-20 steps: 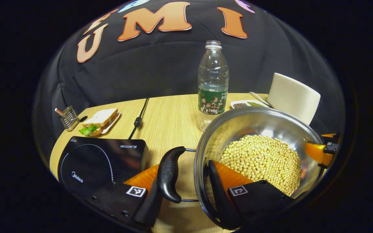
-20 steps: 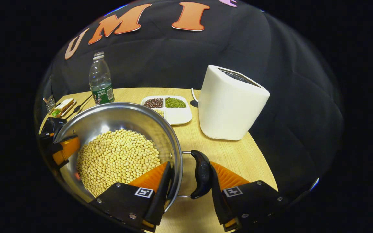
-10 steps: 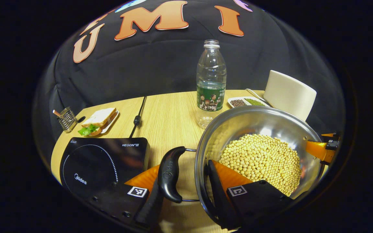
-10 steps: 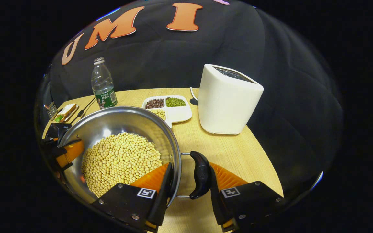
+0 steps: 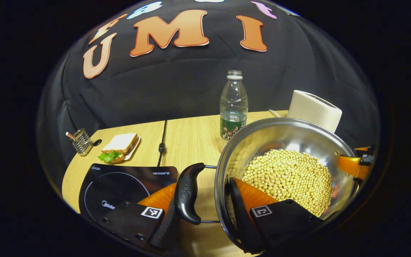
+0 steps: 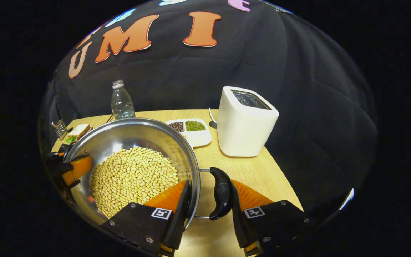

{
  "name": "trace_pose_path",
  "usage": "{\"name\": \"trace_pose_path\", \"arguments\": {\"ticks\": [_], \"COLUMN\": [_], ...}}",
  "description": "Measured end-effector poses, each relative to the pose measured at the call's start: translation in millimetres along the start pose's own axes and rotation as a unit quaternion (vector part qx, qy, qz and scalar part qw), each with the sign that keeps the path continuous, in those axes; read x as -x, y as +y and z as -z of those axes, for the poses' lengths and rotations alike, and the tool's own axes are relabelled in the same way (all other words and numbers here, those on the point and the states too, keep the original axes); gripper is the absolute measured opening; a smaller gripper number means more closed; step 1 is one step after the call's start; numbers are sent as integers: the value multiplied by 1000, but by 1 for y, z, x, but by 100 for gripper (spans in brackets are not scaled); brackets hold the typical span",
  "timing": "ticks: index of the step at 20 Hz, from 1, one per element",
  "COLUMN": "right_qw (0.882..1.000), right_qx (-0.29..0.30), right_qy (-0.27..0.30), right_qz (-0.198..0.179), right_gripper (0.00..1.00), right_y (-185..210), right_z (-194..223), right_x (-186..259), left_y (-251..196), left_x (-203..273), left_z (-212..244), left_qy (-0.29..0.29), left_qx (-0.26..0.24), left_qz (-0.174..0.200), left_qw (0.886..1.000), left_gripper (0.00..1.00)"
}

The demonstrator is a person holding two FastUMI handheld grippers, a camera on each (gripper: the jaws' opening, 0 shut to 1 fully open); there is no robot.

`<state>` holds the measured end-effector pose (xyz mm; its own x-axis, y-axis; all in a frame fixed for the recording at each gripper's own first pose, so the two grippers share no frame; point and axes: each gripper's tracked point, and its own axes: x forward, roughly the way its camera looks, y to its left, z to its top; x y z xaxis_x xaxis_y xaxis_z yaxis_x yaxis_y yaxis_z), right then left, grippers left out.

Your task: First push the handle of the pot to place it horizontally, then grasp the pot with both hands and set it on the induction cooktop.

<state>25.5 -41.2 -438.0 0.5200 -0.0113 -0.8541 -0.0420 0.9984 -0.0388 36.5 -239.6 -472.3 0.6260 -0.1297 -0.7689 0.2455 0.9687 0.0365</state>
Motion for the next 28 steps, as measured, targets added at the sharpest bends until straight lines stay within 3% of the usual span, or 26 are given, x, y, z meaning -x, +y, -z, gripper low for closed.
{"name": "trace_pose_path", "arguments": {"ticks": [6, 7, 8, 10, 12, 13, 15, 21, 22, 23, 24, 28], "right_qw": [1000, 999, 999, 999, 998, 998, 997, 993, 992, 991, 990, 988], "right_qx": [11, 14, 16, 20, 27, 29, 35, 55, 60, 62, 66, 78], "right_qy": [-23, -28, -30, -35, -41, -44, -50, -65, -67, -68, -69, -65], "right_qz": [-11, -15, -19, -28, -37, -42, -52, -83, -89, -94, -100, -118], "right_gripper": [59, 54, 59, 54, 54, 59, 54, 54, 59, 54, 59, 59], "right_y": [28, 36, 43, 59, 78, 88, 107, 172, 181, 193, 204, 244], "right_z": [-22, -26, -28, -33, -39, -42, -47, -61, -61, -62, -62, -57], "right_x": [39, 44, 49, 57, 66, 71, 78, 104, 103, 107, 110, 113], "left_y": [39, 48, 57, 74, 95, 106, 126, 194, 206, 217, 227, 264], "left_x": [38, 45, 52, 66, 80, 86, 100, 131, 135, 140, 144, 150], "left_z": [-23, -26, -29, -31, -35, -36, -37, -36, -35, -33, -32, -18], "left_qy": [-20, -24, -27, -30, -34, -37, -42, -52, -53, -54, -54, -49], "left_qx": [8, 10, 11, 15, 19, 22, 27, 44, 47, 49, 50, 59], "left_qz": [-14, -19, -23, -32, -44, -50, -61, -99, -105, -111, -117, -138], "left_qw": [1000, 1000, 999, 999, 998, 998, 997, 993, 992, 991, 990, 987], "left_gripper": [76, 76, 76, 76, 76, 76, 78, 72, 75, 75, 75, 75]}}
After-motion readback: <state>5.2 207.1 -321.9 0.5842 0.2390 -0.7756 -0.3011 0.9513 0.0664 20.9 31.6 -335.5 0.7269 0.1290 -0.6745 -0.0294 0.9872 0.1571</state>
